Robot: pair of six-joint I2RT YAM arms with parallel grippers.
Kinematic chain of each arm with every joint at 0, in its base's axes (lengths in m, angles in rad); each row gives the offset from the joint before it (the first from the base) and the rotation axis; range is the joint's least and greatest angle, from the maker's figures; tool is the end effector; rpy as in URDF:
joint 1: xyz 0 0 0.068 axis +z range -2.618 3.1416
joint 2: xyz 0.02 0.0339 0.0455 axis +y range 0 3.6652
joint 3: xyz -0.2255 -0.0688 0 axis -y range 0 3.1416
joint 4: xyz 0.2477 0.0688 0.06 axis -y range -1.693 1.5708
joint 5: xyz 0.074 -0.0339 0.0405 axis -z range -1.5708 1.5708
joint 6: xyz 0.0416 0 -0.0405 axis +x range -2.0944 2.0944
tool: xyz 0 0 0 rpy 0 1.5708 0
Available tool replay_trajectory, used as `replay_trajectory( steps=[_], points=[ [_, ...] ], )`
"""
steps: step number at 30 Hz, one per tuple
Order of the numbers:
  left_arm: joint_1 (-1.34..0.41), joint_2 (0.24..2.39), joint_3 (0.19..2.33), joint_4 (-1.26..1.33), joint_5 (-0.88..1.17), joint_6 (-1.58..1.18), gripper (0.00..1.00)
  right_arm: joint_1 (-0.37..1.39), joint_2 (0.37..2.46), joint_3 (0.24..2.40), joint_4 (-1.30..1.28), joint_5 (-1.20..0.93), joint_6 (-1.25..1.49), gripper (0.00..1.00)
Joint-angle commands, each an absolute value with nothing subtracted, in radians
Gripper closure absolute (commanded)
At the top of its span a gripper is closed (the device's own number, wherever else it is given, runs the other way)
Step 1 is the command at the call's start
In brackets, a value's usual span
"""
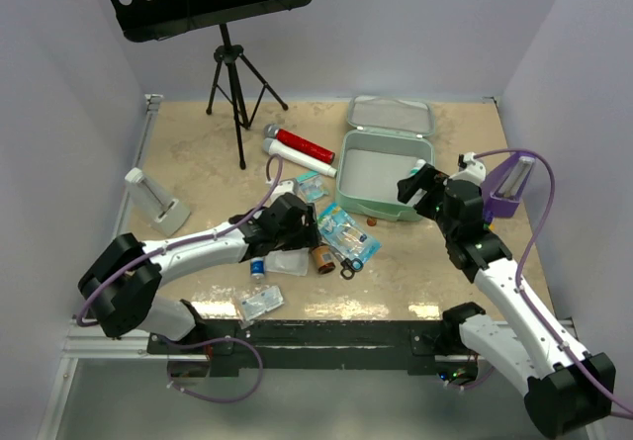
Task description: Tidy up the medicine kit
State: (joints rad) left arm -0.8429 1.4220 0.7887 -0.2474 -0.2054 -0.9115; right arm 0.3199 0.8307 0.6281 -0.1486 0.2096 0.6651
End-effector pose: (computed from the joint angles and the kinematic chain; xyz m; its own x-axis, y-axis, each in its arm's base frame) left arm 0.2025 -0.2144 0.1498 -0.8237 -0.2388 -0.5143 -0.0107 0.9134 -0.4068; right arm 0.2214 0.0642 0.2495 -0.3323 0.5258 -0.7830 0.1054 0.8457 0.5231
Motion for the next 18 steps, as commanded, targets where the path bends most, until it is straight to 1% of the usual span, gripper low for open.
replay_trajectory(
  steps=[1, 10, 14, 18],
  points=[
    [-0.865, 1.439, 0.781, -0.189, -0.170, -0.954, 0.16, 0.321, 0.837, 0.623, -0.110, 0.189, 0.649, 0.08],
    [-0.919, 1.520, 0.793, -0.169, -0.130, -0.971, 0.17, 0.321, 0.859, 0.597, -0.080, 0.173, 0.658, 0.08],
    [-0.925, 1.546, 0.795, -0.172, -0.129, -0.966, 0.23, 0.321, 0.853, 0.594, -0.083, 0.176, 0.657, 0.08],
    [-0.927, 1.551, 0.792, -0.164, -0.129, -0.960, 0.34, 0.321, 0.848, 0.592, -0.081, 0.175, 0.657, 0.08]
  ],
)
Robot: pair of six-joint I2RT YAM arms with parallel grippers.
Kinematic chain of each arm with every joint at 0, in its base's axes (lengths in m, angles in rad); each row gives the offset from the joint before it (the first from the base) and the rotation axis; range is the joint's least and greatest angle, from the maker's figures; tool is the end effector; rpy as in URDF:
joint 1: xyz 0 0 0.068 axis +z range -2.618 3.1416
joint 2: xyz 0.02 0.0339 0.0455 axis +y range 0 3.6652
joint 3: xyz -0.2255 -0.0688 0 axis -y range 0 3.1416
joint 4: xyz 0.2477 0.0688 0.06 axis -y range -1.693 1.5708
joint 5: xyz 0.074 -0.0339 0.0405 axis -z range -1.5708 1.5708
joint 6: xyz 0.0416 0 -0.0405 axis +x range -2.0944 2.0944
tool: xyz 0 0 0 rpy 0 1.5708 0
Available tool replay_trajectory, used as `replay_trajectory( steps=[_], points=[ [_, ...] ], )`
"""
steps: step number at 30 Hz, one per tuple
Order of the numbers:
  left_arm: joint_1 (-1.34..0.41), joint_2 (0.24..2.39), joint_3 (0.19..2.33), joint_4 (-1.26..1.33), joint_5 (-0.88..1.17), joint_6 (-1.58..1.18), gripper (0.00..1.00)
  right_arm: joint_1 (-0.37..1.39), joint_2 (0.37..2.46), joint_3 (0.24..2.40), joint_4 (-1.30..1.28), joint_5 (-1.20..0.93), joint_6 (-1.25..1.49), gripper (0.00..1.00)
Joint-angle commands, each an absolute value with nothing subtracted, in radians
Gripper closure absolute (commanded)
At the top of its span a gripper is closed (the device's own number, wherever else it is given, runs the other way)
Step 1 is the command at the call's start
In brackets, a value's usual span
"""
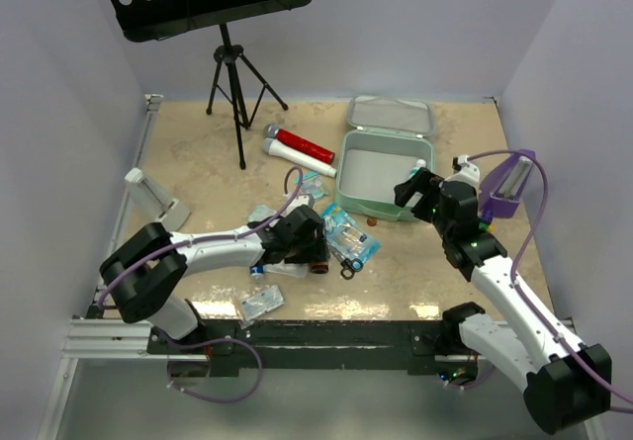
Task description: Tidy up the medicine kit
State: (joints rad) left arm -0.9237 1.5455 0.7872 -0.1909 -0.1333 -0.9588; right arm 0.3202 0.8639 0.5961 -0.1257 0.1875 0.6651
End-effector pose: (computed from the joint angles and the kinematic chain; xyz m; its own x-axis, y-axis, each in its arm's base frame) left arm 0.1868 -0.2380 0.1185 -0.8906 -0.1670 -0.4230 0.0263 0.9096 -0.4146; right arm 0.2249 0.0664 0.2332 -0.3764 0.5140 -0.7708 0.1098 0.8509 0.5137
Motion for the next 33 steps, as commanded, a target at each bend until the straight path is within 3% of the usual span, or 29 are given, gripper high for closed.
replay_trajectory(
  steps=[1, 9, 20, 33],
  points=[
    [-0.927, 1.549, 0.793, -0.160, -0.129, -0.959, 0.36, 0.321, 0.845, 0.591, -0.083, 0.172, 0.657, 0.08],
    [-0.928, 1.462, 0.796, -0.156, -0.161, -0.904, 0.61, 0.321, 0.831, 0.595, -0.089, 0.169, 0.655, 0.08],
    [-0.911, 1.304, 0.916, -0.100, -0.164, -0.703, 0.68, 0.321, 0.804, 0.640, -0.115, 0.156, 0.660, 0.08],
    [-0.736, 1.850, 1.455, 0.107, 0.182, -0.589, 0.70, 0.319, 0.775, 0.693, -0.166, 0.236, 0.747, 0.03]
  ],
)
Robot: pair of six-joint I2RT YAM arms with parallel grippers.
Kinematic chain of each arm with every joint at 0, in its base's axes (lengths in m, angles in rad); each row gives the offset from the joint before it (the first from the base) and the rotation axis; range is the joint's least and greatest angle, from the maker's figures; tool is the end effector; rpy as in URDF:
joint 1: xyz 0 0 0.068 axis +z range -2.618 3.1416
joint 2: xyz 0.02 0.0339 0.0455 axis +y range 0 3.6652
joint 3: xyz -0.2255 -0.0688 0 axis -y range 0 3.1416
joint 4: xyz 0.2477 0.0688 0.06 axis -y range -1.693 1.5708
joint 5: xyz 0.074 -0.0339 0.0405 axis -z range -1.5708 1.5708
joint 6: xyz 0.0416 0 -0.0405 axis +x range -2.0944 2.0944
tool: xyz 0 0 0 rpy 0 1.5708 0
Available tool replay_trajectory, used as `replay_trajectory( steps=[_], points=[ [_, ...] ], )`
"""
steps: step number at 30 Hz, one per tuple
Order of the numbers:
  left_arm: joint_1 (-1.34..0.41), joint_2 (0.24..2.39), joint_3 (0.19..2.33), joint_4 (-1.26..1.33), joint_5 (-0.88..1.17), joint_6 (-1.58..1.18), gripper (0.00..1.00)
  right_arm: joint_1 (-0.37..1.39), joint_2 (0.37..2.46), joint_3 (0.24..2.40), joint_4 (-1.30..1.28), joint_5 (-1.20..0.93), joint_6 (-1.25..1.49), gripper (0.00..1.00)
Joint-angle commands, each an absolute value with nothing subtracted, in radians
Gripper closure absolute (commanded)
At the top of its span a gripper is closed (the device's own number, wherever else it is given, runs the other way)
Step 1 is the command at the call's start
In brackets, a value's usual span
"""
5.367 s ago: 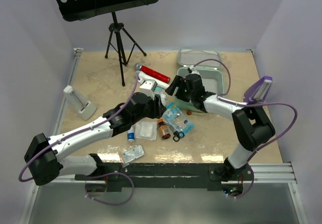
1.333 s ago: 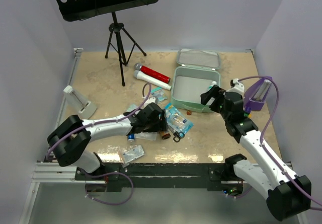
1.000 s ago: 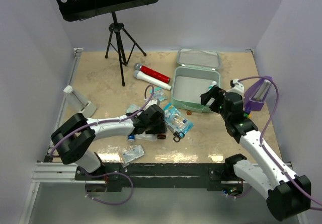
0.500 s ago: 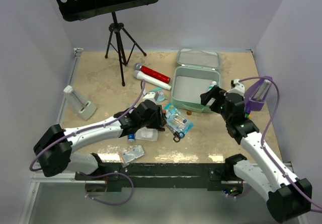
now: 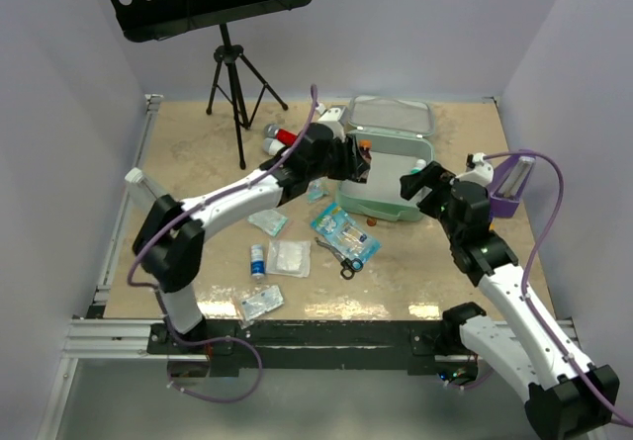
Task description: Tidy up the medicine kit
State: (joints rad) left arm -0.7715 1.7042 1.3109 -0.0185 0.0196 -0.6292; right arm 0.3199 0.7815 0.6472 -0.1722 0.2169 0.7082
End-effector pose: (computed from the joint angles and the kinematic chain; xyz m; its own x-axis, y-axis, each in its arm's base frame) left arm 0.2917 -0.2848 0.2512 -0.6498 -0.1888 -0.7363 0.4051 0.7336 -0.5456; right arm 0.2142 0.0615 0.2640 -0.2906 0.5729 -0.7664 0.1010 0.8148 0.5708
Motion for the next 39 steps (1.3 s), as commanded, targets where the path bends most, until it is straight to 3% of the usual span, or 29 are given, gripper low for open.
replay_trajectory(
  steps=[1, 7, 19, 28, 39],
  points=[
    [-0.735, 1.903, 1.506, 0.112, 0.198, -0.583, 0.70, 0.319, 0.784, 0.695, -0.161, 0.229, 0.749, 0.04],
    [-0.727, 2.213, 1.814, 0.064, 0.314, -0.578, 0.70, 0.319, 0.828, 0.733, -0.173, 0.230, 0.723, 0.04],
    [-0.723, 2.525, 2.063, 0.083, 0.391, -0.641, 0.69, 0.319, 0.807, 0.798, -0.221, 0.256, 0.704, 0.04],
    [-0.718, 2.621, 2.149, 0.173, 0.436, -0.755, 0.67, 0.319, 0.818, 0.807, -0.224, 0.273, 0.684, 0.03],
    [-0.715, 2.605, 2.077, 0.212, 0.471, -0.819, 0.34, 0.319, 0.836, 0.793, -0.198, 0.272, 0.670, 0.02]
  ],
)
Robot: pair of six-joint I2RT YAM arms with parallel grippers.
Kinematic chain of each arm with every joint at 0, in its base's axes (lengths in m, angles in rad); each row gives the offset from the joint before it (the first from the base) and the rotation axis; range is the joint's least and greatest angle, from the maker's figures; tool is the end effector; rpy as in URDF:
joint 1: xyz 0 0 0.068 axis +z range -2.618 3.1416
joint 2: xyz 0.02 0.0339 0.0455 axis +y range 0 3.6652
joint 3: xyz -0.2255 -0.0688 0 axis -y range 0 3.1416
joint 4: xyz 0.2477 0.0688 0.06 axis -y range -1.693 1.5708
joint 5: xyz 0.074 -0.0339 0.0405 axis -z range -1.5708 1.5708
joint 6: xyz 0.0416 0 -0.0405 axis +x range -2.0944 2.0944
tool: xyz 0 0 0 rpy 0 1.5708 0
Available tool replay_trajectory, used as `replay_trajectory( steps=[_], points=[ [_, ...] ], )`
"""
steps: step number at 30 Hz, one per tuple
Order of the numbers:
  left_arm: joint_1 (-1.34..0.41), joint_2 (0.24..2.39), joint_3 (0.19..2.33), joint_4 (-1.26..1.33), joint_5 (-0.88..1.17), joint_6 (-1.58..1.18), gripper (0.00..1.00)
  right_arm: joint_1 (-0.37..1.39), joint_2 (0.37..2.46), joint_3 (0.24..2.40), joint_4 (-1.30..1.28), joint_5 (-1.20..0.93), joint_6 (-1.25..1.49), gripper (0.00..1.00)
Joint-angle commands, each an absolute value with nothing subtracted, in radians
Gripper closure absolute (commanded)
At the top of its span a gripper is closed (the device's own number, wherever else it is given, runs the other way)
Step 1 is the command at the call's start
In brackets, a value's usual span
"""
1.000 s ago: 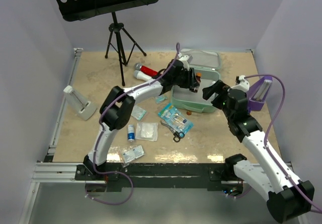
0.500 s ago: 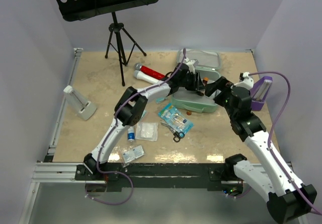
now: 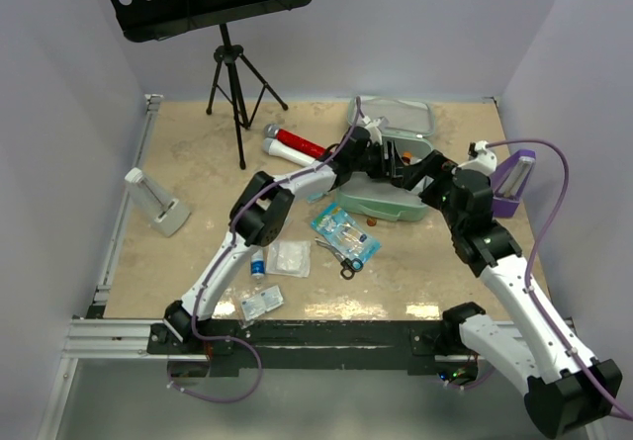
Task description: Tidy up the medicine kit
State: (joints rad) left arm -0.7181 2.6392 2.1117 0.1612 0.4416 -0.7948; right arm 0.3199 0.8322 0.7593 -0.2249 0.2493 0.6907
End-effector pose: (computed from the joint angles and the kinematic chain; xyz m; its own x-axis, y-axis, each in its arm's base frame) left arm 0.4146 -0.3858 0.1093 -0.8279 -0.1335 -0.5447 0.4346 0.4612 -0.7736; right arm 0.2205 0.0622 0.2885 -0.2662 0.5622 -0.7830 0.1151 0.8250 0.5532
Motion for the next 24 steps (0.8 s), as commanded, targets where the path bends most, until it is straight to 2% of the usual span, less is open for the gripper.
replay_trajectory(
  steps=[1, 5, 9, 17, 24],
  points=[
    [-0.713, 2.596, 2.068, 0.212, 0.472, -0.821, 0.32, 0.319, 0.839, 0.793, -0.196, 0.268, 0.670, 0.02],
    [-0.703, 2.547, 2.002, 0.216, 0.472, -0.818, 0.26, 0.319, 0.844, 0.793, -0.192, 0.267, 0.669, 0.02],
    [-0.684, 2.470, 1.922, 0.221, 0.474, -0.802, 0.24, 0.319, 0.836, 0.787, -0.193, 0.278, 0.667, 0.03],
    [-0.640, 2.097, 1.617, 0.213, 0.405, -0.721, 0.21, 0.319, 0.824, 0.766, -0.189, 0.298, 0.666, 0.02],
    [-0.635, 1.648, 1.251, 0.039, 0.053, -0.695, 0.14, 0.321, 0.805, 0.726, -0.164, 0.282, 0.617, 0.05]
  ],
)
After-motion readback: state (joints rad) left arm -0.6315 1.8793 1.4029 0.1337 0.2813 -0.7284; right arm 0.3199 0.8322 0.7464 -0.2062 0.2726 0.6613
